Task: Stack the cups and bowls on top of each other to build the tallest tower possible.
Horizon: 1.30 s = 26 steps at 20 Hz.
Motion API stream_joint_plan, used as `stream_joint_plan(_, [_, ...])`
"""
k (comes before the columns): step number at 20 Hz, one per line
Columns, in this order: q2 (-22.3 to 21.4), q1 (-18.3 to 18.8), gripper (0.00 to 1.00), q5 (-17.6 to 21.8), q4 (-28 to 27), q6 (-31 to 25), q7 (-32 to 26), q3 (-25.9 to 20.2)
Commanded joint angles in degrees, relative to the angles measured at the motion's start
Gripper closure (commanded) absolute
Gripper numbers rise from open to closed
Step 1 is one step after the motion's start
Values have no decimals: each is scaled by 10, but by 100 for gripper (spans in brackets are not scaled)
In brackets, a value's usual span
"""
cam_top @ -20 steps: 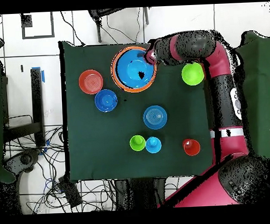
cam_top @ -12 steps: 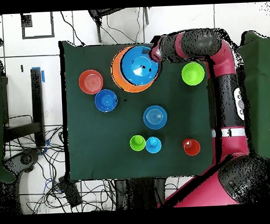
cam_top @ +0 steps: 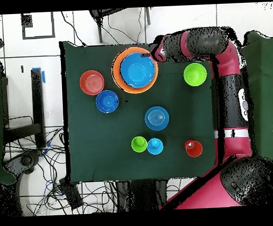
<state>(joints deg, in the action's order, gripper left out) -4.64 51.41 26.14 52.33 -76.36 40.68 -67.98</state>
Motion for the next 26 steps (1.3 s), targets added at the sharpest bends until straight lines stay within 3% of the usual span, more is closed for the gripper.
stream_joint_plan(1, [-5, -30, 0, 2, -32, -60, -132, 47])
stream_joint_plan(9, [-10, -23, 0, 5, -4, -42, -144, 42])
stream_joint_plan(12, [-32, -12, 0, 8, 38, -19, -119, 42])
stream_joint_plan(17, [-114, 28, 0, 10, 189, 77, 18, 33])
stream_joint_plan(22, [-236, 68, 0, 8, 382, 210, 210, 17])
stream_joint_plan(26, [-324, 71, 0, -4, 474, 287, 304, 23])
